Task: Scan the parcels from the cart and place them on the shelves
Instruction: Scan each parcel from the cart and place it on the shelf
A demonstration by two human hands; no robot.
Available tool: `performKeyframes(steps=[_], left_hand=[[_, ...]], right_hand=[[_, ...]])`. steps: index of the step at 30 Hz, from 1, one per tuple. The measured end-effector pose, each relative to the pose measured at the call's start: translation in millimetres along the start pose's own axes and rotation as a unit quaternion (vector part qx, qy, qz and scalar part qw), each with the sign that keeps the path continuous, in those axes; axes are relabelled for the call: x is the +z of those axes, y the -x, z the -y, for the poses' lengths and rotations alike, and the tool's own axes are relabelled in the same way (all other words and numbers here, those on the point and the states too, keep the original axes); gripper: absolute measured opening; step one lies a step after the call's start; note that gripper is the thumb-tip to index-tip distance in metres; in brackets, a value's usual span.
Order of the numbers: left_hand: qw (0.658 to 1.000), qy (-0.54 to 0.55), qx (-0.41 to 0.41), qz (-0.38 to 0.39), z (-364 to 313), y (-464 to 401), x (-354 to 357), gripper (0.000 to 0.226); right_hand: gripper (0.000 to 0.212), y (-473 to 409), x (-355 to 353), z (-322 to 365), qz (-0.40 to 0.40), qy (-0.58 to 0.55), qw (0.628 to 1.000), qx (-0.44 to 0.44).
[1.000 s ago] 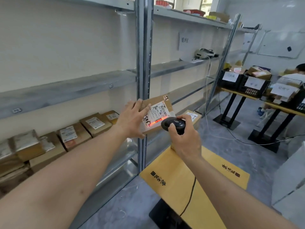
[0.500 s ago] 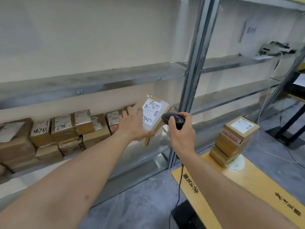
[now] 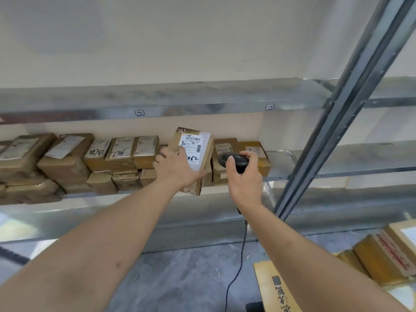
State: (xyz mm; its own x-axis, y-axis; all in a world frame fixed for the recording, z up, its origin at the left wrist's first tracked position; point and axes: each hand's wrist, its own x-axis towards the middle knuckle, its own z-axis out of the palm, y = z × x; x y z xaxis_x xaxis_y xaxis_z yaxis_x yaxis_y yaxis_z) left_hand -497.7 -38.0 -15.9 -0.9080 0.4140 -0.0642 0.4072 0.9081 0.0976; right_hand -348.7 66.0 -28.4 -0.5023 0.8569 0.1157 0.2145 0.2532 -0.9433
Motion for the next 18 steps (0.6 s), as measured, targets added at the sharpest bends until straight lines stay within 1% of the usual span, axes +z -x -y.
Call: performKeyframes(steps=[3, 7, 10, 18], left_hand=[[0.999, 0.012, -0.051, 0.0, 2.1, -18.9, 5.0, 0.118], [0.995, 0.022, -0.093, 0.016, 8.8, -50.5, 11.9, 0.115], [0.994, 0.019, -0.106, 0.02, 15.9, -73.1, 19.8, 0.114], [0.991, 0.046, -0.12, 0.031, 21.4, -126.1, 40.8, 0.116]], right_hand=[[0.027, -17.2, 15.5, -3.5, 0.035, 0.001, 0.999, 0.003], [0.029, -40.6, 37.7, -3.9, 0.065, 0.015, 0.998, -0.009], [0.025, -55.3, 51.3, -2.8, 0.072, 0.017, 0.997, -0.007], [0.033, -84.9, 89.9, -8.0, 0.087, 0.049, 0.995, 0.015]])
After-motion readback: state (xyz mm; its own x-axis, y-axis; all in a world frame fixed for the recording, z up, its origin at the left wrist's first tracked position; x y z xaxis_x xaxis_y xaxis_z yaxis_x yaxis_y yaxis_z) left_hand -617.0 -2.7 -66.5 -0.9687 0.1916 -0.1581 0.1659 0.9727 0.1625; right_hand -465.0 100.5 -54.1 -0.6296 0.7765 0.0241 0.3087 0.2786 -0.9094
